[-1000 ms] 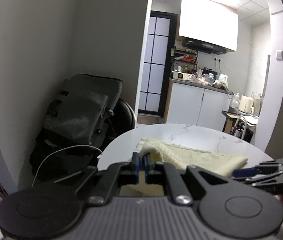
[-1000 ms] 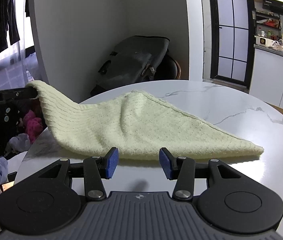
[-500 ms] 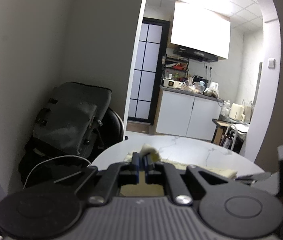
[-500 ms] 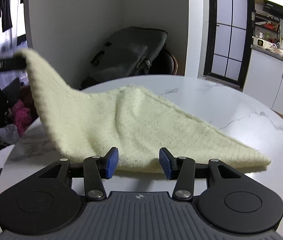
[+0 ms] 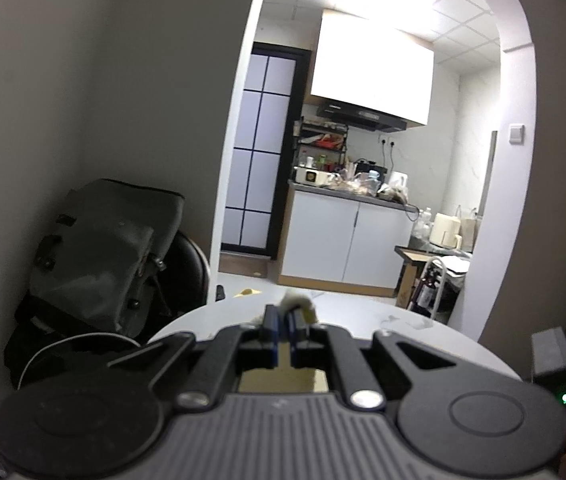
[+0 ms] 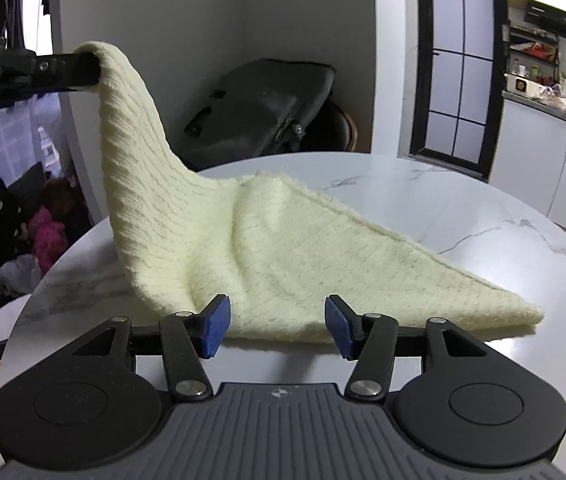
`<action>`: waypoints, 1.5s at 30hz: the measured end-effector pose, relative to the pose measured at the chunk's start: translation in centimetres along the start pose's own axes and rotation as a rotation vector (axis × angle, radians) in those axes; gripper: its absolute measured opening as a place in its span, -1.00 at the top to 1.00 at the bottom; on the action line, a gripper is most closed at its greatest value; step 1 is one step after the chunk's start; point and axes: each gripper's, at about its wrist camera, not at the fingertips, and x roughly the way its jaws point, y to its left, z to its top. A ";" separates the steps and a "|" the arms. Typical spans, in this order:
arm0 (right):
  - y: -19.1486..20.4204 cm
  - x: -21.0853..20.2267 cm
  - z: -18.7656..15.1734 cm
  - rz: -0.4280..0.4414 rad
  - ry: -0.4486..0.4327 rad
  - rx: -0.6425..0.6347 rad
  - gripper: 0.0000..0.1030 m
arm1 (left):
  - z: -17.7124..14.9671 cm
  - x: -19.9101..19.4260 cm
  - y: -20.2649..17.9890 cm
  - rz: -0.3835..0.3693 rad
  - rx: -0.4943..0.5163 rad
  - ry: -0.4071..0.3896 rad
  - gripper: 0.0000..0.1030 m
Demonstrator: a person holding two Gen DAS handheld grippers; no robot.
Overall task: Fold towel
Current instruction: 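Fold the tip over onto the opposite tip and open the left gripper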
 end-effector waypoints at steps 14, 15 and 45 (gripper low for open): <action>-2.4 -3.2 -1.4 -0.016 -0.020 0.057 -0.12 | 0.9 2.2 -3.4 -0.062 0.043 -0.002 0.90; -2.6 -3.4 -1.5 -0.017 -0.020 0.059 -0.12 | 0.9 2.3 -3.5 -0.066 0.044 -0.004 0.90; -6.9 -8.5 -4.4 -0.091 -0.073 0.138 -0.13 | 0.3 9.6 -10.2 -0.208 0.111 0.058 0.90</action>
